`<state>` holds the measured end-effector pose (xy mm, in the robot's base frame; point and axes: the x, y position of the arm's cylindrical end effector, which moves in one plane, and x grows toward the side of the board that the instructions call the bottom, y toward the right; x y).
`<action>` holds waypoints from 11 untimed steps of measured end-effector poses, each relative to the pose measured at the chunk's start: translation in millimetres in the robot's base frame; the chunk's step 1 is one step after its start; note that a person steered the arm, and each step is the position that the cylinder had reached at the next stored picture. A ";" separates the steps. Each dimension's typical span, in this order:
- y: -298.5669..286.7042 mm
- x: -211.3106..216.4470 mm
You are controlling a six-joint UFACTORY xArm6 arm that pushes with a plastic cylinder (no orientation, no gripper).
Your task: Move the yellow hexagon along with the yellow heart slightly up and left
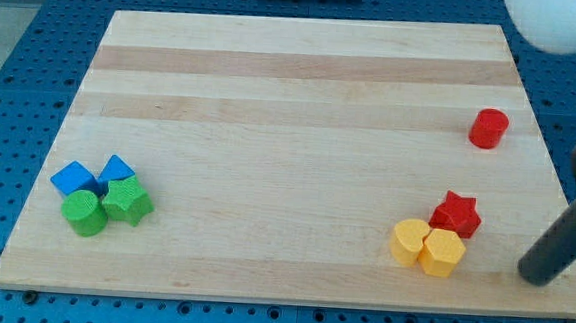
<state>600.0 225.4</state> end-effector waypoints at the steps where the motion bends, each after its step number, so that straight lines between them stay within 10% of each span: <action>1: -30.3 18.1; 11: -208.9 -8.8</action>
